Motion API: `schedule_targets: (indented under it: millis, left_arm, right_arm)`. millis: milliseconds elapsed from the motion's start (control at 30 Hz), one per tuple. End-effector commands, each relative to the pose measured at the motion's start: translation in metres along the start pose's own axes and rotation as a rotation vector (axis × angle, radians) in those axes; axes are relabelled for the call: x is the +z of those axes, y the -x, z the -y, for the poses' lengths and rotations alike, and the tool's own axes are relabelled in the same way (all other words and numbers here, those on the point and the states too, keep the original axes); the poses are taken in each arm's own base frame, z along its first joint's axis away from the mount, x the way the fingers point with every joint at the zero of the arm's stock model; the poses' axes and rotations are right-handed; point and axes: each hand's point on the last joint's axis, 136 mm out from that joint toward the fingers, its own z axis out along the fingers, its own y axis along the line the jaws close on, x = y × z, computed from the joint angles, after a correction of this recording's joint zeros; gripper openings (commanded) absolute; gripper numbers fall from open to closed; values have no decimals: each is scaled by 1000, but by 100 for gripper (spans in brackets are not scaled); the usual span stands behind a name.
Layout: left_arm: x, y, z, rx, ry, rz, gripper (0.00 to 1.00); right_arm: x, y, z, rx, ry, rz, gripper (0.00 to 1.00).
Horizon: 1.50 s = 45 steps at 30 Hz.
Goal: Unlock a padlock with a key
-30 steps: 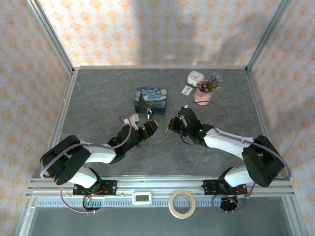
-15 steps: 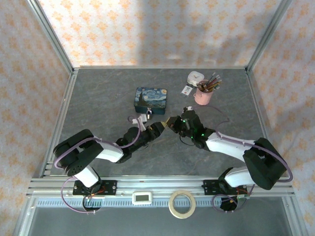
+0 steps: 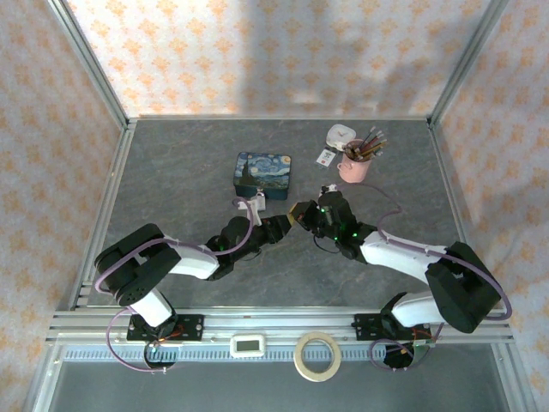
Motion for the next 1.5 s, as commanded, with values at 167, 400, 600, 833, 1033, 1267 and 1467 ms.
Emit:
schedule_targets:
  millis: [167, 400, 600, 833, 1033, 1267, 1467]
  left_arm:
    - [5, 0, 1, 49, 16, -8, 4]
    - [2, 6, 7, 118, 44, -25, 0]
    - [-9, 9, 27, 238, -32, -176, 0]
    - [-19, -15, 48, 402, -113, -507, 0]
    - [-28, -16, 61, 480, -150, -583, 0]
    - [-39, 2, 78, 499, -217, -526, 0]
    - [-44, 13, 81, 505, -220, -496, 0]
  right_arm:
    - [-7, 4, -8, 0, 27, 18, 0]
    - [-15, 17, -19, -170, 38, 51, 29]
    - [-45, 58, -21, -526, 6, 61, 59]
    - [-71, 26, -54, -692, 352, -188, 53]
    - [-72, -6, -54, -701, 496, -378, 47]
    - [-73, -14, -43, -675, 502, -387, 43]
    - [-75, -21, -35, -640, 518, -385, 40]
